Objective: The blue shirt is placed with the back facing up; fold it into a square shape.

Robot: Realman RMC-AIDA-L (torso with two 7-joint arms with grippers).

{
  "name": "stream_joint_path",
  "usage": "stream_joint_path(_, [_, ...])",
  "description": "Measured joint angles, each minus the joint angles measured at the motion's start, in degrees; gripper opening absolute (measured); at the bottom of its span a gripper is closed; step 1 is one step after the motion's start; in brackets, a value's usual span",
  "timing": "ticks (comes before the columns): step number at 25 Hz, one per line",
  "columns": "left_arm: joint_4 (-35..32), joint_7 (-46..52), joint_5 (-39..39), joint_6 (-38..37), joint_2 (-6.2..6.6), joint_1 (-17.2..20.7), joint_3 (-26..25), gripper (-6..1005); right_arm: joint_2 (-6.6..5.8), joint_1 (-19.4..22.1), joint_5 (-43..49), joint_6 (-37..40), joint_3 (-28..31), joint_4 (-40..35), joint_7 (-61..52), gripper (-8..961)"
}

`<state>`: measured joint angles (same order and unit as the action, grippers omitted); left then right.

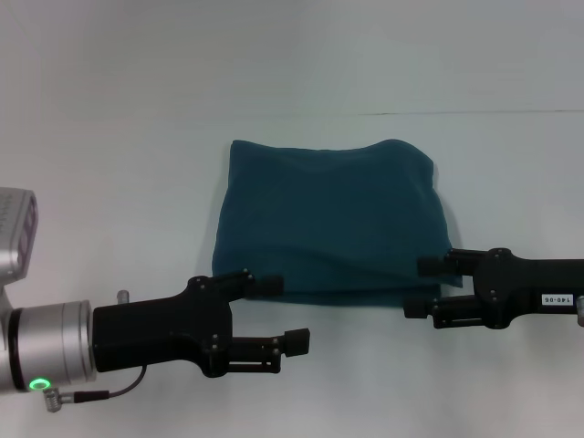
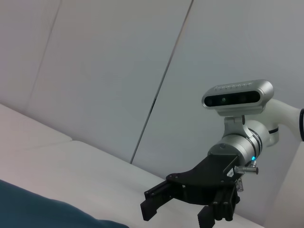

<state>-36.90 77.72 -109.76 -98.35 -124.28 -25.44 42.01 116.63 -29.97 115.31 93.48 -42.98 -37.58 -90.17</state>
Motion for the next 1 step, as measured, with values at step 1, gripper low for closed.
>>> stream_joint_path(1, [0.0, 0.0, 0.0, 0.0, 0.00, 0.0, 0.0, 927, 0.00, 0.0, 0.0, 0.0, 0.0, 0.0, 0.0, 909])
